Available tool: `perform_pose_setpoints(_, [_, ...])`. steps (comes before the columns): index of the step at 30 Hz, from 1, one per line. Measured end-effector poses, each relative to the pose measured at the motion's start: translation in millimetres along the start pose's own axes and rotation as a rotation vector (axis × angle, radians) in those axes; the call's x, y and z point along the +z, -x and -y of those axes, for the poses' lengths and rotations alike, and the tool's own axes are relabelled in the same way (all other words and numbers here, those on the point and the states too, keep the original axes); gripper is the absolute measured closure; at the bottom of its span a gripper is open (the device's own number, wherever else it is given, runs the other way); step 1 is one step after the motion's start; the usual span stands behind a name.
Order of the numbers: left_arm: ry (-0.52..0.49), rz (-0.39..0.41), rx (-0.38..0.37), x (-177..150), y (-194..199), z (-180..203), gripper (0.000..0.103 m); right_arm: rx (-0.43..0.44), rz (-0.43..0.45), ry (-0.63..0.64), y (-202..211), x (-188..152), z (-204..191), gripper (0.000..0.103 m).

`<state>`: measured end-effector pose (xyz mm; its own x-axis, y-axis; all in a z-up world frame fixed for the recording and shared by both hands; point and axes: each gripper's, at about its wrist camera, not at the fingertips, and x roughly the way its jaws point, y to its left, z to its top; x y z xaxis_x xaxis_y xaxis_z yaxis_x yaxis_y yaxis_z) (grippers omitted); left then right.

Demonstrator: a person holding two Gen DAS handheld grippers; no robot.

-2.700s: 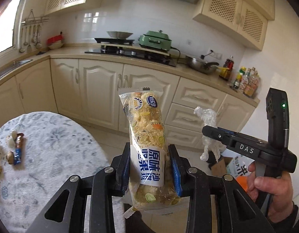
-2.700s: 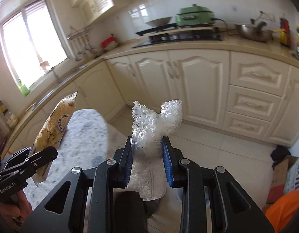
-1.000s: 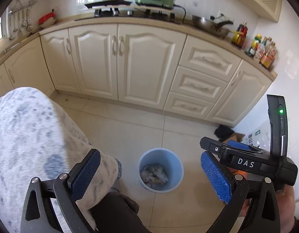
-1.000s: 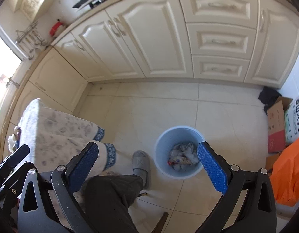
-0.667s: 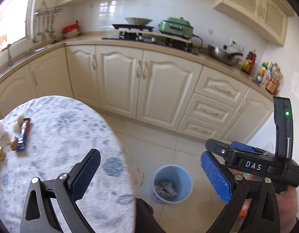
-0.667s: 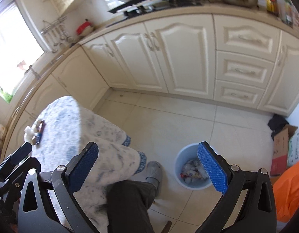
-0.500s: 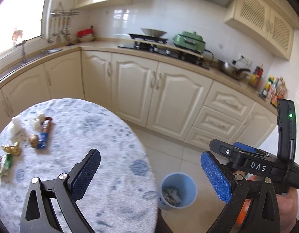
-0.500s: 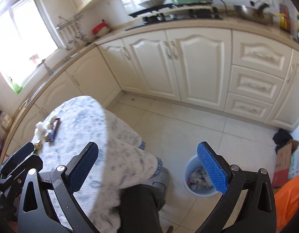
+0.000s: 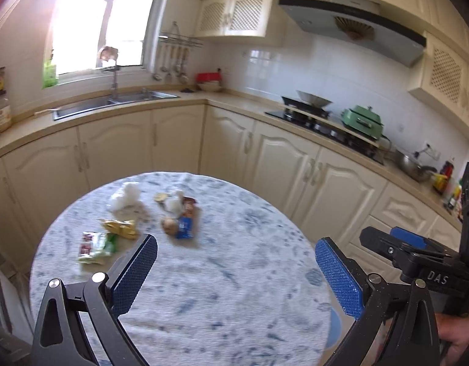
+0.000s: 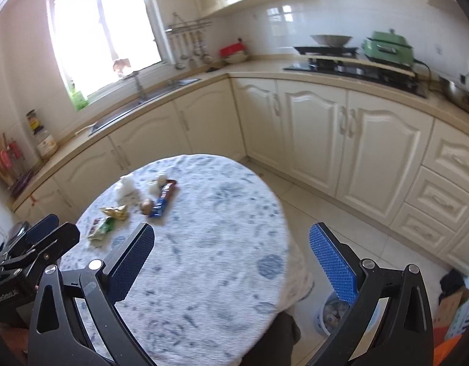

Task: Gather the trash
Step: 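Move both open tools back over the table, then grasp the chocolate bar with the right tool while the left tool grasps the green-and-white snack bag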

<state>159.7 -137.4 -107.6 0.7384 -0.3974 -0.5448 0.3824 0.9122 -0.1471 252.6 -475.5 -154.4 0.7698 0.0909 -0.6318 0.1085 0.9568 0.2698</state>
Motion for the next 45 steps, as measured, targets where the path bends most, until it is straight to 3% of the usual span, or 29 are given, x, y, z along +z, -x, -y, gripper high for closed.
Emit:
perform_pose_setpoints(9, [0.061,0.046,0.107,-9,46,-36,0.001,0.073,0.018,0.129,-6,3,-74,0.000])
perform_pose_setpoints(21, [0.095,0.023,0.205,-7,43,-80,0.001,0.132,-0.019,0.232,-36,2,-120,0.000])
perform_pose_setpoints(28, [0.132,-0.064,0.245,-2,-7,-119,0.001,0.148,-0.102,0.252,-93,4,-135,0.000])
perform_pose_setpoints(41, [0.137,-0.254,0.291,16,-155,-185,0.001,0.115,-0.280,0.184,-219,1,-131,0.000])
perform_pose_setpoints(45, [0.130,-0.292,0.300,21,-187,-196,0.007,0.104,-0.301,0.148,-248,3,-126,0.005])
